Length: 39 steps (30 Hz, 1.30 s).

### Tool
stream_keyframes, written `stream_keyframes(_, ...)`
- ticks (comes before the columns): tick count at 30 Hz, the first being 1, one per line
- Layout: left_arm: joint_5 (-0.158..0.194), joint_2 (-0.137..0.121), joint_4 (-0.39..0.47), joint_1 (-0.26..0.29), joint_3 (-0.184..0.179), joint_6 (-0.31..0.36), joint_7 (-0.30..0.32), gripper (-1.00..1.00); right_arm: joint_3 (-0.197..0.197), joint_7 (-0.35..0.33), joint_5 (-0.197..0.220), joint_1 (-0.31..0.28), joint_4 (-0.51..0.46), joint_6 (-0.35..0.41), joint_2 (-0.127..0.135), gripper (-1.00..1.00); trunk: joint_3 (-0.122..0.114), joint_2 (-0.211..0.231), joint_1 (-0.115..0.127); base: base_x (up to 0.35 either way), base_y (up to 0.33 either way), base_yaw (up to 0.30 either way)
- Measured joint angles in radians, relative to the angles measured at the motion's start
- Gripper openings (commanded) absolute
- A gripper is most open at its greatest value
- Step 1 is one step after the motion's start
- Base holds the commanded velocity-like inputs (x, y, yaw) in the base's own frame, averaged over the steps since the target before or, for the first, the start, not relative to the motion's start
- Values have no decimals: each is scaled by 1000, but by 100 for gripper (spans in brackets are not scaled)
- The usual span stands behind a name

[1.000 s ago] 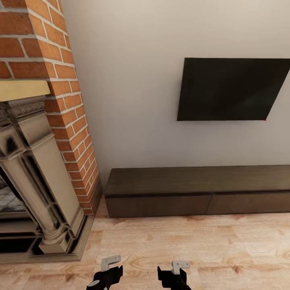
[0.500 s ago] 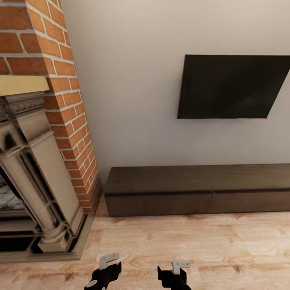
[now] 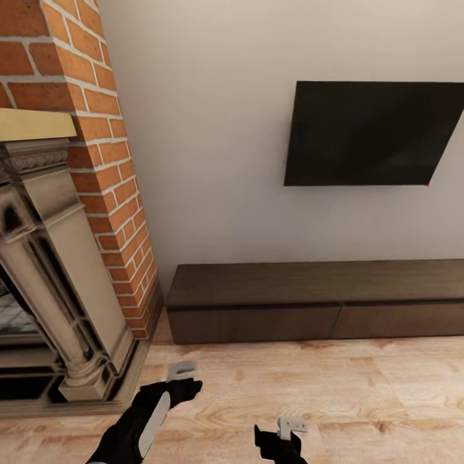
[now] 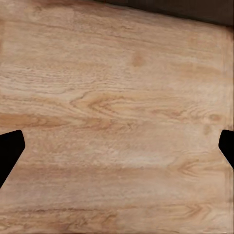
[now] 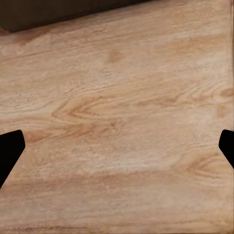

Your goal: Place each of the two pumpkins and all three candles from the living room inside a cabinet in the living room (use any cabinet), then make sure every cabinet is closed, and position the cauldron so it is next to a table in the living room.

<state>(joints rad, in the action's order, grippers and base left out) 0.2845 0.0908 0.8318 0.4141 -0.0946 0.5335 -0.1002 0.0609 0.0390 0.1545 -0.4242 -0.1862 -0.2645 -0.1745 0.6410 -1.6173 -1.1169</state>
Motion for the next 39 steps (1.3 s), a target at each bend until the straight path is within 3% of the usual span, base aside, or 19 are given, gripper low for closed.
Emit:
stream_keyframes(1,1,-10,80,-2,2,84,1,100,1,0,16,0,-1,-4,0,100,3,-7,-4,0,0,0)
stream_keyframes(4,2,-25,218,-5,21,231,1,100,2,0,37,0,-1,-14,0,100,13,-28,-15,0,0,0)
stream_keyframes(8,3,-31,295,-6,42,340,2,100,0,-21,81,0,-32,-9,0,100,25,-56,-31,0,0,0)
stream_keyframes(11,3,-31,311,-6,45,366,3,100,-1,-78,241,0,-89,9,0,100,35,-77,-42,0,0,0)
stream_keyframes(15,3,-31,323,-7,49,417,4,100,-1,-298,582,0,-130,121,71,100,47,-105,-58,0,0,0)
stream_keyframes(16,5,-31,324,-7,49,424,4,100,-1,-332,622,0,-132,139,86,100,50,-112,-61,0,0,0)
stream_keyframes(18,25,-32,326,-7,49,438,5,100,-1,-439,776,0,-135,195,139,100,57,-126,-69,0,0,0)
stream_keyframes(21,90,-32,326,-7,41,446,5,100,1,-516,953,0,-134,234,181,100,66,-147,-81,0,0,0)
stream_keyframes(26,152,-31,327,-7,33,449,4,100,4,-529,1032,0,-132,212,190,100,82,-182,-100,0,0,0)
stream_keyframes(33,166,-32,327,-7,41,452,4,100,1,-557,1053,0,-138,100,189,100,104,-231,-127,0,0,0)
stream_keyframes(39,237,-34,328,-7,34,454,4,100,-1,-697,1062,0,-135,102,190,100,122,-273,-150,0,0,0)
